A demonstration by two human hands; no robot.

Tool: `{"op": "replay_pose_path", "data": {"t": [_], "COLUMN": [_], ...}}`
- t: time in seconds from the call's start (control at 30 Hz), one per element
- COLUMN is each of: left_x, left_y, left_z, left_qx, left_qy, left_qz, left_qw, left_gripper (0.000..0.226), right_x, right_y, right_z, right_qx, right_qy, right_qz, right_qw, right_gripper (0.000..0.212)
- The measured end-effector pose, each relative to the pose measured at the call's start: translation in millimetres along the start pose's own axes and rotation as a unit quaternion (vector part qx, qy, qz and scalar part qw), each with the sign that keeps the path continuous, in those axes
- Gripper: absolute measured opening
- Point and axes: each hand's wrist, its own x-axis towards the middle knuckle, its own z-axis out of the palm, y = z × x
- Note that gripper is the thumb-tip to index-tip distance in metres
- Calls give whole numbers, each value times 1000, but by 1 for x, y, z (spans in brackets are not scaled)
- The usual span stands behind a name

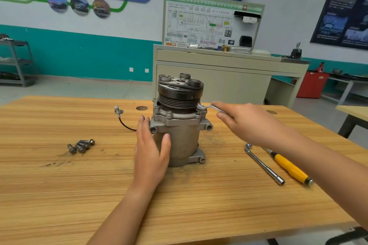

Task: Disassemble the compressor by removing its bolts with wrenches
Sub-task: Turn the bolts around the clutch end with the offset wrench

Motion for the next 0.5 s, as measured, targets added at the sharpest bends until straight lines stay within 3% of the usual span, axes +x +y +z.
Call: {"op": "replay_pose_path", "data": {"t": [0.13, 0.3, 0.5], "left_x": [0, 0, -2], "left_y": [0, 0, 1], "left_z": [0, -1, -4], "left_qx": [-3, 0, 0], "left_qy": [-3, 1, -2], "left_qz": [1, 0, 5], "left_qw": [1000, 1000, 1000], "left_gripper": [65, 65, 62], "right_x": [3, 7, 3], "right_y": [-8, -39, -24], "right_z": [-6, -11, -8], "right_qx": [-91, -267, -261], "right_qy": [-10, -23, -17], "right_qz": [13, -2, -38], "right_qw": [996, 963, 964], "right_gripper": [36, 37, 36]}}
